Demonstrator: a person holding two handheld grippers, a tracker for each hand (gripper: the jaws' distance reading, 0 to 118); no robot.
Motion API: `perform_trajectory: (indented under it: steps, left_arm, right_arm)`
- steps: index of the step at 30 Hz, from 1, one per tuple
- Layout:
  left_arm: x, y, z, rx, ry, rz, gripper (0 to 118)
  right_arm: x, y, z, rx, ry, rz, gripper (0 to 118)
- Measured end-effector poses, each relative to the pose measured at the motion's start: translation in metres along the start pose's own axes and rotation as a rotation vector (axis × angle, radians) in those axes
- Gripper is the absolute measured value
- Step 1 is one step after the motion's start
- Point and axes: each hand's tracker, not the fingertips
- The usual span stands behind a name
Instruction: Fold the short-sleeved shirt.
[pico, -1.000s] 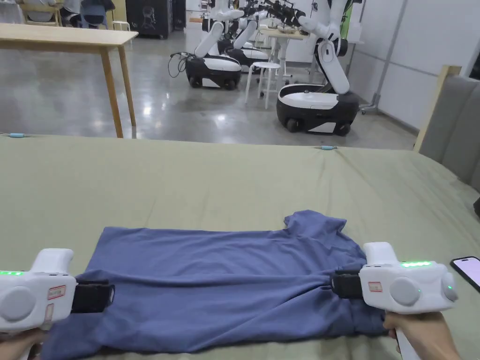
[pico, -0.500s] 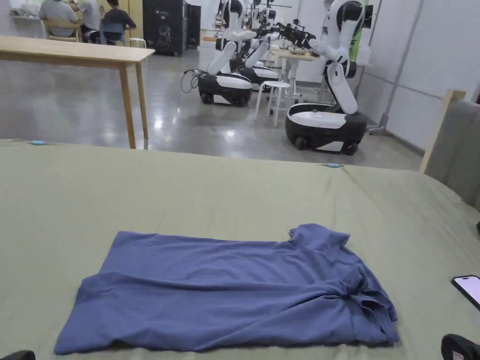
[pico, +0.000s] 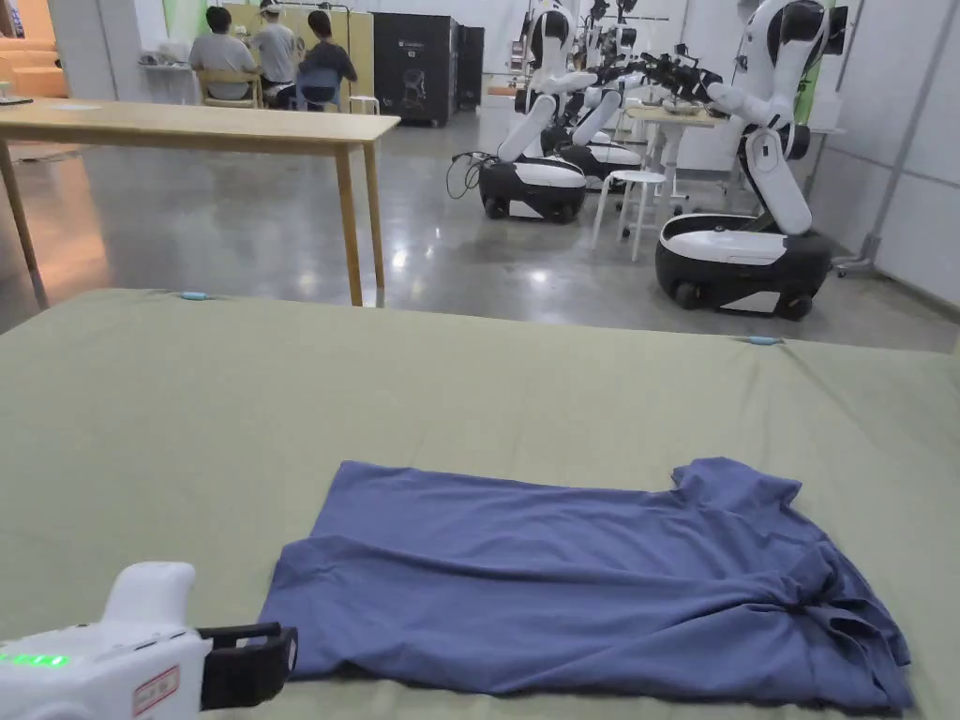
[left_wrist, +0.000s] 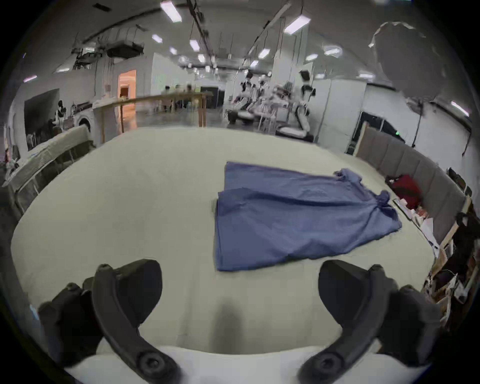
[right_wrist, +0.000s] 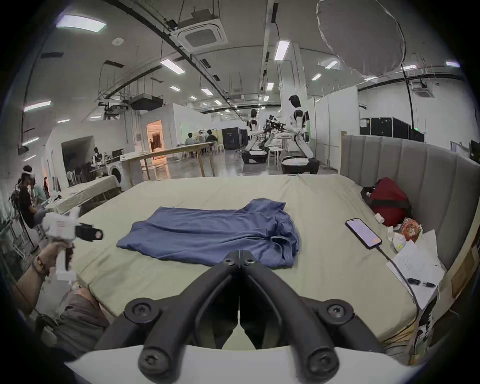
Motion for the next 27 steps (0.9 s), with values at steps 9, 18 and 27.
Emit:
perform_trajectory:
  steps: [9, 18, 27]
  left_arm:
    - [0.006, 0.010, -0.093, -0.235, 0.096, -0.091, 106]
    - [0.045, 0.004, -0.079, -0.192, 0.053, -0.305, 8]
    - [0.037, 0.023, -0.065, -0.167, -0.001, -0.235, 7]
  right_arm:
    - [-0.006, -0.005, -0.002, -0.043, -0.004, 0.002, 0]
    - [-0.002, -0.012, -0.031, -0.130, -0.031, 0.006, 0]
    - [0.096, -0.009, -0.188, -0.291, -0.013, -0.203, 117]
